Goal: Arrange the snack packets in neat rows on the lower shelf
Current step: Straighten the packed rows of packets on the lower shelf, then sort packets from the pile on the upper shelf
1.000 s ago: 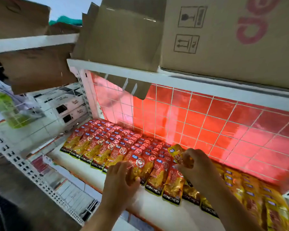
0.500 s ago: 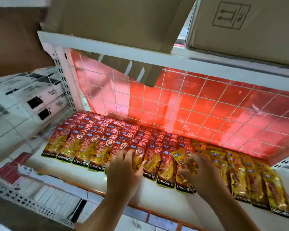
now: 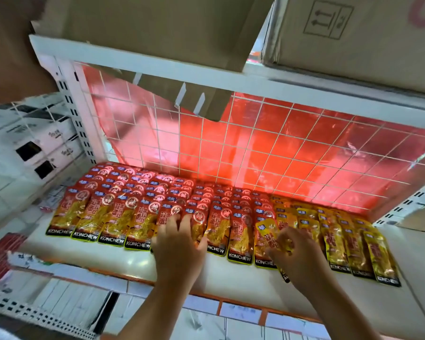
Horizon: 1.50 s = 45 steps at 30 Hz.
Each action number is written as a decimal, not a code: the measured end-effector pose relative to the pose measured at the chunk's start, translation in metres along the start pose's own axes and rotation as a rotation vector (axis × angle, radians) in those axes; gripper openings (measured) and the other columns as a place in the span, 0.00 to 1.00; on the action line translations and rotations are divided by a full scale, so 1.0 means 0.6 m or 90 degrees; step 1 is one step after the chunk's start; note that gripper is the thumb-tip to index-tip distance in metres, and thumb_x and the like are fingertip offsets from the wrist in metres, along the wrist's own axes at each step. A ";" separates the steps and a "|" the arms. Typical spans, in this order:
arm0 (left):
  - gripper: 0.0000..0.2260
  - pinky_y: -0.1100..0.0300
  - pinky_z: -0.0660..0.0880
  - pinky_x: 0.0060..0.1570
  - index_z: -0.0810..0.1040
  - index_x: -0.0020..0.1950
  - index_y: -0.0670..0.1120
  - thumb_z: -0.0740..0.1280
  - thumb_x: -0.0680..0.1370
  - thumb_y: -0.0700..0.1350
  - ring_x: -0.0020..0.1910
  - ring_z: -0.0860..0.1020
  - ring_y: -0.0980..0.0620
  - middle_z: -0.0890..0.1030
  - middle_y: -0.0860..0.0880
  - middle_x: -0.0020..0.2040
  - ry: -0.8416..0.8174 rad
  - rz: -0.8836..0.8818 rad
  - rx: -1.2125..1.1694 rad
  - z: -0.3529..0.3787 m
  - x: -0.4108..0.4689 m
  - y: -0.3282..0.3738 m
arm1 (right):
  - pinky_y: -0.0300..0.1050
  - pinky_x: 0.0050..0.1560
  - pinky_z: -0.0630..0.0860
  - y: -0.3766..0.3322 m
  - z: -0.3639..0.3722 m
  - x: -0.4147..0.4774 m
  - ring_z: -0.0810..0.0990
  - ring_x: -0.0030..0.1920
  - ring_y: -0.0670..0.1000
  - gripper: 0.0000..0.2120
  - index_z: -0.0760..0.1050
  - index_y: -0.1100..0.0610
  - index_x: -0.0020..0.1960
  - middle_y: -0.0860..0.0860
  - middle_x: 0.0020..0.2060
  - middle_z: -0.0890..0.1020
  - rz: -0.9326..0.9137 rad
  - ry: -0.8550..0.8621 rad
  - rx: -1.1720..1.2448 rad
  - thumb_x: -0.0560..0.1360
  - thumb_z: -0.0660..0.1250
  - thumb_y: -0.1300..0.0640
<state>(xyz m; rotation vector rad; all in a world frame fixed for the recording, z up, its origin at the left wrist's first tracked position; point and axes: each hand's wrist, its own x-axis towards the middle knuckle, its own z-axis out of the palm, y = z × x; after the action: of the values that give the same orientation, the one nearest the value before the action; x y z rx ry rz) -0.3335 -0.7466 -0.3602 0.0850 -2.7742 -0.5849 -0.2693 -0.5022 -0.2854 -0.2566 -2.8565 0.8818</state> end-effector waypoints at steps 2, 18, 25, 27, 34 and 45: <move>0.28 0.45 0.75 0.53 0.79 0.66 0.51 0.76 0.69 0.60 0.56 0.77 0.44 0.79 0.49 0.61 0.001 0.003 -0.006 0.000 -0.001 0.001 | 0.37 0.41 0.69 0.002 -0.001 -0.004 0.73 0.44 0.42 0.16 0.72 0.48 0.42 0.44 0.44 0.76 0.008 0.012 0.007 0.69 0.79 0.49; 0.21 0.44 0.71 0.56 0.78 0.63 0.53 0.65 0.72 0.57 0.63 0.73 0.46 0.76 0.51 0.63 -0.011 0.269 -0.122 0.042 -0.109 0.135 | 0.32 0.38 0.67 0.116 -0.025 -0.033 0.73 0.42 0.40 0.16 0.78 0.50 0.51 0.45 0.45 0.77 0.083 0.110 0.025 0.68 0.80 0.50; 0.20 0.43 0.73 0.56 0.75 0.63 0.53 0.67 0.72 0.57 0.62 0.75 0.43 0.78 0.50 0.62 -0.071 0.319 -0.131 0.077 -0.163 0.261 | 0.46 0.47 0.79 0.216 -0.086 -0.055 0.78 0.48 0.49 0.25 0.78 0.51 0.62 0.47 0.51 0.78 0.150 0.127 -0.014 0.69 0.77 0.42; 0.20 0.43 0.74 0.55 0.73 0.61 0.54 0.67 0.72 0.57 0.60 0.76 0.43 0.78 0.51 0.61 -0.088 0.331 -0.122 0.083 -0.174 0.286 | 0.46 0.46 0.79 0.238 -0.105 -0.060 0.78 0.48 0.51 0.25 0.78 0.50 0.61 0.48 0.51 0.79 0.161 0.133 -0.037 0.69 0.77 0.40; 0.22 0.45 0.73 0.60 0.78 0.64 0.53 0.65 0.73 0.60 0.61 0.76 0.46 0.80 0.52 0.62 -0.107 0.262 -0.074 0.093 -0.174 0.291 | 0.49 0.46 0.78 0.226 -0.095 -0.040 0.75 0.49 0.54 0.19 0.75 0.50 0.50 0.49 0.48 0.72 0.154 0.092 -0.067 0.70 0.71 0.36; 0.16 0.42 0.77 0.56 0.78 0.59 0.49 0.64 0.75 0.55 0.56 0.77 0.48 0.80 0.53 0.55 -0.090 0.164 -0.226 0.079 -0.172 0.286 | 0.54 0.58 0.76 0.138 -0.013 0.029 0.75 0.57 0.56 0.25 0.74 0.46 0.62 0.52 0.57 0.73 0.141 0.069 -0.063 0.72 0.67 0.34</move>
<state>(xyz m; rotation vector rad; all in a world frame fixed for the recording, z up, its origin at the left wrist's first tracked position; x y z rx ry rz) -0.2490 -0.5587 -0.3614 -0.3978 -2.7003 -1.0319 -0.2749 -0.4272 -0.3248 -0.6220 -2.8116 0.7365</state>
